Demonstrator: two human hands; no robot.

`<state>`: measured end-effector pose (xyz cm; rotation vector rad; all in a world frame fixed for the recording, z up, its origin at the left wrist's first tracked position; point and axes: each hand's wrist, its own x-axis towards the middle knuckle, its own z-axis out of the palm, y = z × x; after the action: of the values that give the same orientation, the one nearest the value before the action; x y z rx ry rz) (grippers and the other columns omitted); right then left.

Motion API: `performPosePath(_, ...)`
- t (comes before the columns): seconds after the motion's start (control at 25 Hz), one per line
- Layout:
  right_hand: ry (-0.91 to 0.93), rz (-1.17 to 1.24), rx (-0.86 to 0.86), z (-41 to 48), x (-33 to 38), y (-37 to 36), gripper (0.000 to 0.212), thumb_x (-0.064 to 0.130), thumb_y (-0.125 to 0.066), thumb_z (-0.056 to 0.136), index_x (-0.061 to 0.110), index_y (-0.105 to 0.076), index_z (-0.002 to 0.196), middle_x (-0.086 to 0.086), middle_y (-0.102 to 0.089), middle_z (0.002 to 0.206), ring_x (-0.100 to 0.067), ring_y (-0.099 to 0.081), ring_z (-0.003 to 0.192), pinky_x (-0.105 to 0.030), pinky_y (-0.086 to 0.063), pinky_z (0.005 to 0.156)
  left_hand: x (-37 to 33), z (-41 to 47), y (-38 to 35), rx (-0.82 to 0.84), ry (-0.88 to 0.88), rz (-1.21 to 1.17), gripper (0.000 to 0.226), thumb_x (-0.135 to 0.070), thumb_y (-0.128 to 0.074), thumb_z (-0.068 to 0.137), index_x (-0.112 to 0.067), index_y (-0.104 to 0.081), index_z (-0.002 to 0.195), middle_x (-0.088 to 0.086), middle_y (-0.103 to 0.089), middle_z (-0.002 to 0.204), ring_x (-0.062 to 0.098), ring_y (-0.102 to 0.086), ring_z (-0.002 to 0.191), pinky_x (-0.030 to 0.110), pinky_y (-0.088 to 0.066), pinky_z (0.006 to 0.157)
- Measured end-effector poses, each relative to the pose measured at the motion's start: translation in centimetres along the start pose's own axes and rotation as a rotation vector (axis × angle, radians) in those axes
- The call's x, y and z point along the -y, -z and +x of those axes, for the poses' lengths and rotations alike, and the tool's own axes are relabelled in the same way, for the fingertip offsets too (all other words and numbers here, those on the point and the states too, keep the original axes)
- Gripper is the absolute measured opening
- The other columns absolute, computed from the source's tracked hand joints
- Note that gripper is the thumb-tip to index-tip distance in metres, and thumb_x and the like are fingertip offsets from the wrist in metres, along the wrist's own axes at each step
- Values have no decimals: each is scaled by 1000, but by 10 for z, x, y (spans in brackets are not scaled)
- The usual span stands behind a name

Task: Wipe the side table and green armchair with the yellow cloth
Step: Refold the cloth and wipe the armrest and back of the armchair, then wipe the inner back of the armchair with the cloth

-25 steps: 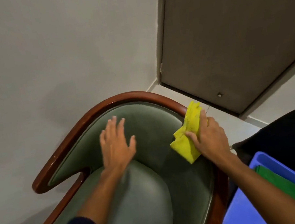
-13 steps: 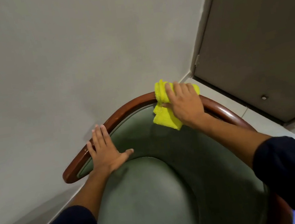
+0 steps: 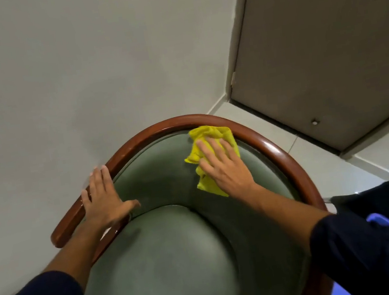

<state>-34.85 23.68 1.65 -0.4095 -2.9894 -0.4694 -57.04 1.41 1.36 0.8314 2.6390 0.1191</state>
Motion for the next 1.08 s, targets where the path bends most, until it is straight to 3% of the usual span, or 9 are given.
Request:
performPosePath(0.2, -407, -35, 139, -140, 23, 96, 45, 31, -25, 94, 15, -59, 120, -21, -41, 151, -37, -48, 132, -47, -43, 105, -8, -117, 28, 10, -71, 128, 117, -53, -66, 80, -13, 15, 154, 17, 20, 163, 32, 10, 152, 54, -7, 123)
performPosePath(0.32, -549, -53, 345, -200, 67, 132, 36, 29, -39, 94, 11, -61, 117, -32, -53, 136, -41, -57, 119, -45, -47, 98, -40, -204, -9, 162, -148, -105, 80, -46, -62, 87, -12, -28, 150, 18, -25, 160, 30, -31, 145, 44, -25, 121)
performPosePath(0.4, -553, 47, 445, -220, 105, 127, 25, 31, -64, 77, 11, -70, 90, -27, -73, 91, -37, -69, 82, -45, -48, 80, -63, -237, -44, 480, -65, -295, 44, -56, -54, 90, -16, -68, 98, 12, -68, 102, 16, -65, 90, 40, -50, 101)
performPosePath(0.48, -552, 294, 438, -238, 144, 113, 33, 40, -80, 58, 15, -65, 75, -14, -70, 62, -33, -66, 59, -42, -42, 69, -75, -275, -68, 742, 76, -497, 70, -80, -43, 77, -17, -72, 75, 3, -66, 71, 14, -61, 58, 33, -56, 73)
performPosePath(0.6, -895, 938, 471, -259, 195, 146, 32, 48, -55, 88, 18, -52, 100, -16, -73, 103, -35, -68, 101, -40, -50, 86, -54, -343, -57, 815, 174, -636, 83, -94, -40, 58, -18, -69, 75, -1, -68, 62, 13, -64, 51, 22, -51, 54)
performPosePath(0.76, -1205, 1764, 227, -277, 226, 163, 36, 28, -57, 97, 2, -55, 122, -24, -65, 120, -38, -64, 108, -52, -51, 97, -20, -395, -30, 463, 190, -810, 51, -48, -77, 75, -22, -49, 110, 1, -63, 81, 11, -59, 63, 22, -49, 52)
performPosePath(0.88, -1151, 2091, 124, -293, 219, 179, 43, 35, -53, 98, 5, -58, 128, -22, -68, 120, -39, -66, 108, -58, -50, 99, -26, -414, -3, 416, 159, -1189, 72, -20, -83, 74, -20, -43, 133, 10, -68, 109, 20, -70, 86, 30, -60, 62)
performPosePath(0.96, -1108, 2369, 96, -308, 201, 187, 56, 53, -46, 95, 10, -61, 127, -20, -68, 122, -38, -64, 113, -56, -47, 103, -50, -422, 20, 453, 17, -1212, 64, -15, -81, 75, -16, -52, 133, 10, -71, 116, 22, -71, 98, 34, -61, 77)
performPosePath(1.08, -1355, 2431, -18, -347, 163, 174, 81, 77, -36, 84, 11, -58, 124, -19, -65, 123, -37, -58, 119, -49, -46, 99, -109, -433, 45, 597, -250, -1172, 41, -10, -76, 80, -13, -68, 120, 6, -75, 109, 15, -73, 92, 29, -60, 80)
